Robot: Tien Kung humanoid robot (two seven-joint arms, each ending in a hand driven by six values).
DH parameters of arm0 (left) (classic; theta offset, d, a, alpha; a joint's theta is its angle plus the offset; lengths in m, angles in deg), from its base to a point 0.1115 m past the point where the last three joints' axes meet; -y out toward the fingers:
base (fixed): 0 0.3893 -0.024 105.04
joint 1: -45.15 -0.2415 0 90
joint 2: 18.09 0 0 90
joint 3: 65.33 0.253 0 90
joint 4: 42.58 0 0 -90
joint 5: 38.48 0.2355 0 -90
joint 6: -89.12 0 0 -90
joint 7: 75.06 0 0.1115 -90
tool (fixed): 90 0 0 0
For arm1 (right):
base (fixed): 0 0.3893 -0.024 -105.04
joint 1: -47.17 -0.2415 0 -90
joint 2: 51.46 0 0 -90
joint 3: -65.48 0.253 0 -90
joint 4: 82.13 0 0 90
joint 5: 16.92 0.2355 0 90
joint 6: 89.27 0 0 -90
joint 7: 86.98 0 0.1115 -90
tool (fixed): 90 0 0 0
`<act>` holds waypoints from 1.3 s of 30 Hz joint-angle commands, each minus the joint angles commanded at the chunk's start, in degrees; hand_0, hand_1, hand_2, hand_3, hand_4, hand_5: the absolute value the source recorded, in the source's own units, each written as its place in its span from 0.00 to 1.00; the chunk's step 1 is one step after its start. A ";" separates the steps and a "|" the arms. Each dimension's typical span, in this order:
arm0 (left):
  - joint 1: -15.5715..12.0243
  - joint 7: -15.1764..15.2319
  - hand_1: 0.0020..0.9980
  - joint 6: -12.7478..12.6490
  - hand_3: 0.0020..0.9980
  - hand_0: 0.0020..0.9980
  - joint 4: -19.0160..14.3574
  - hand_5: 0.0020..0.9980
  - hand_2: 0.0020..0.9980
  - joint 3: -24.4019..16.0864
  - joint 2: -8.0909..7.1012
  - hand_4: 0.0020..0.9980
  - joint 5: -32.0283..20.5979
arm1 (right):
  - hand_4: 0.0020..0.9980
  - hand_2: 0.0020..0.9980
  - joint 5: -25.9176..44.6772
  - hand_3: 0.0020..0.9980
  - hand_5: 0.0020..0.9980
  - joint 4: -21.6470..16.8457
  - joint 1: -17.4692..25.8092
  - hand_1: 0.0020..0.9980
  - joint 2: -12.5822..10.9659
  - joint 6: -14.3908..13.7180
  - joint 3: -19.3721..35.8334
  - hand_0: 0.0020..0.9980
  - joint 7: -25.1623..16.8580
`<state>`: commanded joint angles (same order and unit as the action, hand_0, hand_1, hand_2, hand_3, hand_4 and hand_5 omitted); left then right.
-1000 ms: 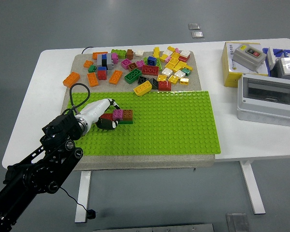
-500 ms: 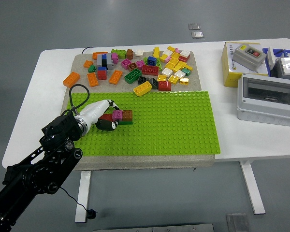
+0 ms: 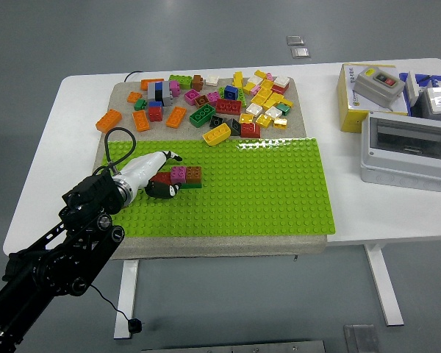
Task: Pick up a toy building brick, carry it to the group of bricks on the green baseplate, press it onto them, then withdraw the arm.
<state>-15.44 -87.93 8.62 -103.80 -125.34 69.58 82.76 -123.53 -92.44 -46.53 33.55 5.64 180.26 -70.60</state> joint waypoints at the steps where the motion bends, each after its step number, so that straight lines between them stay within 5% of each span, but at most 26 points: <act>1: -0.14 -0.19 0.96 0.18 0.88 1.00 -0.64 0.28 0.99 -0.17 -0.10 0.69 0.27 | 0.37 0.57 0.00 0.69 0.88 0.00 0.01 0.61 -0.02 0.00 0.01 0.70 0.00; 8: -2.09 -2.84 0.96 2.13 0.84 1.00 -8.59 0.30 1.00 -0.81 -1.69 0.71 2.25 | 0.37 0.57 0.08 0.69 0.88 0.00 0.19 0.61 -0.16 -0.03 0.20 0.70 -0.03; 9: -2.34 -3.21 0.96 2.35 0.71 1.00 -9.79 0.34 1.00 -0.69 -1.87 0.72 2.50 | 0.37 0.57 0.01 0.69 0.88 0.00 0.20 0.61 -0.16 -0.02 0.26 0.70 -0.02; 14: -3.39 -4.26 0.96 2.88 0.71 1.00 -13.02 0.34 1.00 0.27 -2.37 0.72 3.26 | 0.37 0.57 -0.11 0.69 0.88 0.00 0.25 0.61 -0.17 0.01 0.40 0.70 0.03; 15: -3.57 -4.31 0.96 2.88 0.65 1.00 -13.11 0.36 0.99 0.39 -2.39 0.73 3.31 | 0.37 0.57 -0.07 0.69 0.88 0.00 0.25 0.61 -0.17 0.00 0.38 0.70 0.03; 39: -4.87 -2.21 0.96 0.79 0.64 1.00 -8.94 0.40 0.99 0.59 -2.33 0.75 2.73 | 0.37 0.57 0.49 0.69 0.88 0.00 0.25 0.61 -0.06 0.00 -0.09 0.70 0.08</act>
<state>-20.31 -90.14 9.41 -112.74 -124.75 67.25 85.49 -123.04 -92.44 -46.28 33.49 5.64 180.17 -70.52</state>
